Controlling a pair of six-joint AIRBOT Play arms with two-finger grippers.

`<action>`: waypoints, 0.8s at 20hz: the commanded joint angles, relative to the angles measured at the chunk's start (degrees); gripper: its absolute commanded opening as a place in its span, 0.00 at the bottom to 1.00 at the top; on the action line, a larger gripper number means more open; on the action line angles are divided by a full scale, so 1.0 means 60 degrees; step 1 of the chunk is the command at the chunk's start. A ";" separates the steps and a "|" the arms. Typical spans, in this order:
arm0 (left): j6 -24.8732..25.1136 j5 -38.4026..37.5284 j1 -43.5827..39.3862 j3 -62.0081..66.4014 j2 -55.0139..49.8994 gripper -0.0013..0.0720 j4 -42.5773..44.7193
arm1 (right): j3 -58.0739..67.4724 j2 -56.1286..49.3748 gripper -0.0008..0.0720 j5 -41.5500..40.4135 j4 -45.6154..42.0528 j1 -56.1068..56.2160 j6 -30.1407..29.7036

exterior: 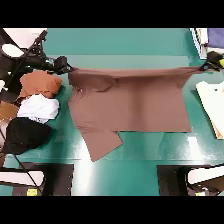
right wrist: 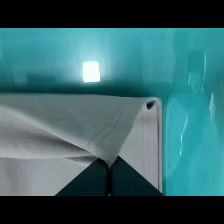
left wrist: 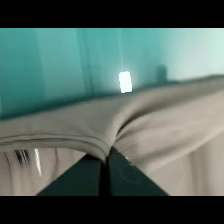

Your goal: Fold the shirts.

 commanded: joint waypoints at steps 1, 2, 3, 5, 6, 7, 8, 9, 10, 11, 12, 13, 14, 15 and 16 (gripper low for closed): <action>0.0739 0.1869 0.0007 0.0157 -0.0506 0.06 -0.0284 | 0.0004 -0.0539 0.03 -0.2382 -0.0040 0.0120 0.0022; 0.0845 0.2069 0.0007 0.0171 -0.0506 0.06 -0.0237 | 0.0004 -0.0510 0.03 -0.2769 -0.0044 0.0091 0.0022; 0.1013 0.2069 0.0007 0.0193 -0.0506 0.06 -0.0233 | 0.0004 -0.0484 0.03 -0.2998 -0.0044 0.0007 0.0022; 0.1246 0.1734 0.0007 0.0226 -0.0506 0.06 -0.0182 | -0.0007 -0.0477 0.03 -0.2776 -0.0433 -0.0025 0.0015; 0.1242 0.1526 0.0007 0.0226 -0.0506 0.05 -0.0044 | -0.0084 -0.0466 0.03 -0.2521 -0.0903 0.0000 0.0015; 0.1235 0.1246 0.0004 0.0219 -0.0506 0.05 0.0146 | -0.0244 -0.0463 0.03 -0.2193 -0.1370 0.0087 0.0004; 0.1235 0.0871 0.0000 0.0211 -0.0506 0.05 0.0408 | -0.0499 -0.0463 0.03 -0.1945 -0.1749 0.0186 -0.0011; 0.1242 0.0499 -0.0029 0.0157 -0.0506 0.05 0.0783 | -0.0863 -0.0444 0.03 -0.1781 -0.1931 0.0299 -0.0026; 0.1228 0.0248 -0.0076 0.0011 -0.0506 0.05 0.1202 | -0.1249 -0.0441 0.03 -0.1723 -0.2007 0.0382 -0.0026; 0.1228 0.0080 -0.0146 -0.0208 -0.0510 0.05 0.1490 | -0.1661 -0.0441 0.03 -0.1752 -0.2004 0.0484 -0.0026; 0.1228 0.0025 -0.0222 -0.0506 -0.0506 0.05 0.1592 | -0.2004 -0.0441 0.03 -0.1800 -0.2011 0.0616 -0.0026; 0.1228 0.0058 -0.0277 -0.0871 -0.0510 0.05 0.1592 | -0.2317 -0.0441 0.03 -0.1858 -0.2014 0.0743 -0.0022; 0.1228 0.0076 -0.0273 -0.1177 -0.0506 0.06 0.1585 | -0.2550 -0.0441 0.03 -0.1920 -0.2011 0.0849 -0.0011; 0.1228 0.0073 -0.0273 -0.1424 -0.0506 0.06 0.1599 | -0.2699 -0.0441 0.03 -0.1927 -0.2007 0.0951 -0.0011; 0.1220 0.0007 -0.0255 -0.1559 -0.0510 0.06 0.1610 | -0.2758 -0.0444 0.03 -0.1858 -0.1996 0.0976 -0.0011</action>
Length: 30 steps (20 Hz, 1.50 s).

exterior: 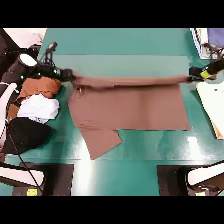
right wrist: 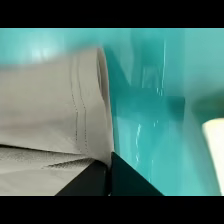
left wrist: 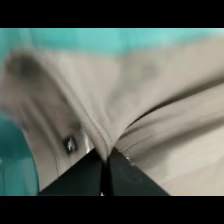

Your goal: Fold the shirts.

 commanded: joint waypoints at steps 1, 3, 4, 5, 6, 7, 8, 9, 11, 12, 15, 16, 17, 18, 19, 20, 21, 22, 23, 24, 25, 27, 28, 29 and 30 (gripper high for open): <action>-0.0076 -0.0441 -0.0022 -0.0576 0.0000 0.06 0.0219 | -0.0532 0.0000 0.03 0.0237 0.0015 0.0317 -0.0004; -0.0477 -0.0780 0.0015 -0.0568 0.0018 0.68 0.0244 | -0.0525 0.0004 0.47 0.0758 0.0007 0.0346 0.0044; -0.0645 -0.0925 0.0029 -0.0565 0.0036 0.88 0.0259 | -0.0525 0.0004 0.60 0.1126 0.0007 0.0342 0.0044; -0.0754 -0.1133 0.0102 -0.0565 0.0109 0.85 0.0262 | -0.0525 0.0015 0.59 0.1534 -0.0022 0.0280 0.0044; -0.0816 -0.1370 0.0215 -0.0568 0.0270 0.85 0.0266 | -0.0532 0.0058 0.59 0.1989 -0.0025 0.0171 0.0025; -0.0812 -0.1661 0.0353 -0.0572 0.0470 0.85 0.0299 | -0.0652 0.0186 0.59 0.2364 -0.0015 0.0011 -0.0066; -0.0809 -0.2069 0.0499 -0.0579 0.0732 0.85 0.0503 | -0.0994 0.0452 0.59 0.2521 -0.0011 -0.0186 -0.0127; -0.0816 -0.2532 0.0601 -0.0601 0.0940 0.85 0.0823 | -0.1548 0.0863 0.59 0.2481 -0.0004 -0.0433 -0.0127; -0.0969 -0.2998 0.0648 -0.1220 0.1628 0.85 0.1155 | -0.2889 0.1883 0.58 0.2266 0.0018 -0.0922 -0.0142; -0.1100 -0.2973 0.0616 -0.1865 0.2084 0.85 0.1104 | -0.3639 0.2510 0.58 0.2127 0.0015 -0.1126 -0.0157; -0.1599 -0.2535 0.0390 -0.4364 0.3588 0.85 0.0841 | -0.5340 0.4131 0.57 0.1963 0.0576 -0.1636 -0.0335; -0.1716 -0.2379 0.0211 -0.5242 0.4098 0.85 0.0816 | -0.5694 0.4528 0.57 0.2011 0.1144 -0.1792 -0.0605; -0.1861 -0.2262 -0.0015 -0.5960 0.4532 0.85 0.0787 | -0.5963 0.4856 0.57 0.2018 0.1770 -0.1934 -0.0776; -0.1985 -0.2153 -0.0299 -0.6630 0.4947 0.85 0.0685 | -0.6200 0.5162 0.57 0.1974 0.2382 -0.2087 -0.0922; -0.2004 -0.2084 -0.0572 -0.7187 0.5260 0.85 0.0481 | -0.6353 0.5380 0.57 0.1938 0.2856 -0.2167 -0.1049; -0.2000 -0.2036 -0.0812 -0.7584 0.5413 0.85 0.0226 | -0.6404 0.5552 0.57 0.1949 0.3136 -0.2218 -0.1129; -0.2000 -0.2000 -0.1016 -0.7876 0.5421 0.85 -0.0007 | -0.6397 0.5676 0.57 0.1934 0.3268 -0.2222 -0.1144; -0.1989 -0.1854 -0.1224 -0.8164 0.5417 0.85 -0.0280 | -0.6397 0.5796 0.57 0.1894 0.3275 -0.2204 -0.1151; -0.1982 -0.1563 -0.1439 -0.8408 0.5413 0.85 -0.0525 | -0.6397 0.5894 0.57 0.1894 0.3275 -0.2204 -0.1151; -0.1978 -0.1242 -0.1617 -0.8568 0.5413 0.85 -0.0696 | -0.6397 0.5982 0.57 0.1894 0.3275 -0.2200 -0.1151; -0.1982 -0.0922 -0.1778 -0.8677 0.5413 0.85 -0.0801 | -0.6397 0.6054 0.57 0.1898 0.3275 -0.2200 -0.1151; -0.1985 -0.0430 -0.2146 -0.8735 0.5413 0.85 -0.1162 | -0.6397 0.6189 0.57 0.1912 0.3275 -0.2208 -0.1151; -0.1985 -0.0142 -0.2364 -0.8732 0.5413 0.85 -0.1355 | -0.6397 0.6262 0.57 0.1909 0.3271 -0.2211 -0.1151; -0.1989 0.0219 -0.2623 -0.8732 0.5413 0.85 -0.1428 | -0.6397 0.6328 0.57 0.1905 0.3271 -0.2211 -0.1151; -0.2000 0.0528 -0.2863 -0.8732 0.5413 0.85 -0.1443 | -0.6397 0.6375 0.57 0.1905 0.3257 -0.2211 -0.1151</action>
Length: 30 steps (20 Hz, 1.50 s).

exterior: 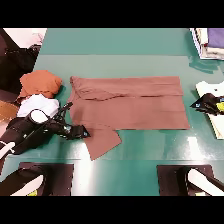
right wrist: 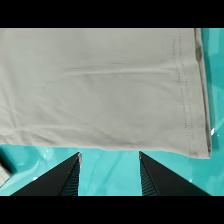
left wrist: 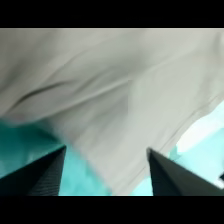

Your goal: Fold the shirts.

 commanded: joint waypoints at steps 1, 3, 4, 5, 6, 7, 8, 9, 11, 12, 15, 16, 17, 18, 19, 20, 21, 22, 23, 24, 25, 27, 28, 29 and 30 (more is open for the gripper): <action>-0.0109 0.1337 -0.0820 -0.0175 0.0025 0.80 -0.0317 | -0.0026 0.0215 0.57 -0.0004 0.0066 -0.0011 -0.0025; -0.0222 0.1366 -0.0933 -0.0142 0.0025 0.07 -0.0586 | -0.0026 0.0215 0.57 0.0095 -0.0452 -0.0033 -0.0025; -0.0229 0.1224 -0.0933 -0.0044 0.0025 0.07 -0.0616 | -0.0029 0.0208 0.57 0.0160 -0.0827 -0.0033 -0.0025; -0.0226 0.1027 -0.0933 0.0153 0.0025 0.05 -0.0572 | -0.0055 0.0208 0.57 0.0197 -0.1264 -0.0033 -0.0022; -0.0215 0.0794 -0.0933 0.0379 0.0025 0.05 -0.0554 | -0.0208 0.0211 0.57 0.0106 -0.1803 -0.0040 -0.0011; -0.0098 0.0554 -0.0933 0.0637 0.0029 0.05 -0.0525 | -0.0525 0.0211 0.57 -0.0022 -0.2204 -0.0157 -0.0011; 0.0036 0.0324 -0.0933 0.0849 0.0029 0.05 -0.0521 | -0.0922 0.0200 0.57 -0.0164 -0.2244 -0.0401 -0.0022; 0.0036 0.0189 -0.0936 0.1027 0.0029 0.05 -0.0477 | -0.1344 0.0127 0.57 -0.0353 -0.2149 -0.0758 -0.0025; 0.0036 0.0229 -0.0933 0.1184 0.0029 0.05 -0.0481 | -0.2058 -0.0204 0.61 -0.0703 -0.2000 -0.1497 -0.0189; 0.0033 0.0299 -0.0936 0.1180 0.0025 0.05 -0.0481 | -0.2299 -0.0481 0.71 -0.0729 -0.1614 -0.1858 -0.0459; 0.0029 0.0346 -0.0933 0.1180 0.0025 0.05 -0.0481 | -0.2754 -0.1494 0.66 -0.0874 -0.0215 -0.2681 -0.1027; 0.0026 0.0375 -0.0933 0.1180 0.0025 0.05 -0.0484 | -0.2790 -0.1789 0.64 -0.0980 0.0087 -0.2739 -0.1107; 0.0026 0.0401 -0.0933 0.1180 0.0029 0.05 -0.0484 | -0.2783 -0.2044 0.64 -0.1126 0.0310 -0.2703 -0.1144; 0.0026 0.0408 -0.0933 0.1180 0.0025 0.05 -0.0481 | -0.2783 -0.2189 0.63 -0.1311 0.0470 -0.2612 -0.1177; 0.0026 0.0408 -0.0933 0.1180 0.0025 0.05 -0.0481 | -0.2783 -0.2262 0.63 -0.1519 0.0619 -0.2463 -0.1177; 0.0026 0.0412 -0.0933 0.1180 0.0029 0.06 -0.0459 | -0.2783 -0.2255 0.63 -0.1752 0.0648 -0.2259 -0.1173; 0.0026 0.0448 -0.0933 0.1180 0.0025 0.06 -0.0408 | -0.2783 -0.2240 0.51 -0.1916 0.0652 -0.2029 -0.1173; 0.0018 0.0452 -0.0933 0.1180 0.0025 0.05 -0.0331 | -0.2783 -0.2237 0.38 -0.2036 0.0557 -0.1803 -0.1173; 0.0018 0.0430 -0.0933 0.1180 0.0025 0.06 -0.0295 | -0.2783 -0.2237 0.32 -0.2124 0.0481 -0.1628 -0.1173; 0.0018 0.0375 -0.0933 0.1180 0.0025 0.06 -0.0295 | -0.2779 -0.2237 0.23 -0.2131 0.0517 -0.1534 -0.1173; 0.0015 0.0295 -0.0933 0.1180 0.0025 0.05 -0.0229 | -0.2783 -0.2237 0.04 -0.2106 0.0499 -0.1468 -0.1173; -0.0168 -0.0277 -0.0933 0.1180 0.0029 0.05 0.0164 | -0.2783 -0.2149 0.03 -0.1767 0.0372 -0.1439 -0.1173; -0.0382 -0.0827 -0.0933 0.1180 0.0033 0.05 0.0481 | -0.2783 -0.1898 0.03 -0.1545 -0.0066 -0.1439 -0.1166; -0.0576 -0.1428 -0.0936 0.1180 0.0040 0.05 0.0834 | -0.2783 -0.1537 0.03 -0.1373 -0.0579 -0.1439 -0.1147; -0.0568 -0.1938 -0.0936 0.1169 0.0044 0.05 0.0940 | -0.2783 -0.1071 0.03 -0.1202 -0.1115 -0.1446 -0.1020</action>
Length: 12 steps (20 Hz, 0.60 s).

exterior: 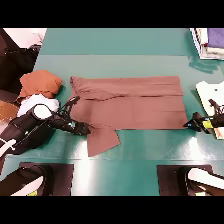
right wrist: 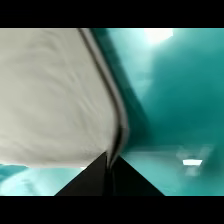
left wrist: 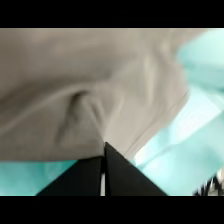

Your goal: Fold the shirts.

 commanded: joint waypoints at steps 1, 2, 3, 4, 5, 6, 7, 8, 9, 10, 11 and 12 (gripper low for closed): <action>-0.0328 -0.1632 -0.0004 -0.0044 0.0171 0.05 0.0670 | 0.0000 0.1242 0.03 0.0794 -0.1566 0.0015 0.0182; -0.0521 -0.1654 -0.0004 -0.0171 0.0543 0.05 0.0681 | 0.0000 0.1810 0.03 0.1111 -0.1982 -0.0080 0.0226; -0.0827 -0.1654 -0.0004 -0.0306 0.1064 0.05 0.0692 | 0.0000 0.2437 0.03 0.1497 -0.2350 -0.0255 0.0251; -0.1104 -0.1752 -0.0004 -0.0353 0.1563 0.05 0.0732 | 0.0000 0.3009 0.03 0.1800 -0.2514 -0.0430 0.0390; -0.1457 -0.1956 0.0000 -0.0335 0.2106 0.05 0.0707 | 0.0000 0.3483 0.03 0.2033 -0.2521 -0.0543 0.0572; -0.1727 -0.2142 0.0000 -0.0306 0.2594 0.05 0.0667 | 0.0000 0.3927 0.03 0.2229 -0.2514 -0.0612 0.0612; -0.1953 -0.2237 0.0000 -0.0204 0.3064 0.05 0.0637 | 0.0004 0.4273 0.03 0.2288 -0.2506 -0.0616 0.0787; -0.1996 -0.2062 0.0000 0.0015 0.3362 0.05 0.0641 | 0.0007 0.4503 0.03 0.2277 -0.2401 -0.0594 0.0973; -0.1963 -0.1727 0.0000 0.0324 0.3442 0.05 0.0688 | 0.0066 0.4568 0.03 0.2240 -0.2113 -0.0517 0.1005; -0.1945 -0.1322 0.0000 0.0670 0.3413 0.05 0.0874 | 0.0211 0.4488 0.03 0.2164 -0.1810 -0.0339 0.1002; -0.1869 -0.0849 0.0011 0.1020 0.3348 0.05 0.1286 | 0.0459 0.4299 0.03 0.2033 -0.1727 -0.0062 0.1005; -0.1851 -0.0426 0.0011 0.1326 0.3177 0.05 0.1840 | 0.0761 0.4040 0.03 0.1858 -0.1749 0.0273 0.1067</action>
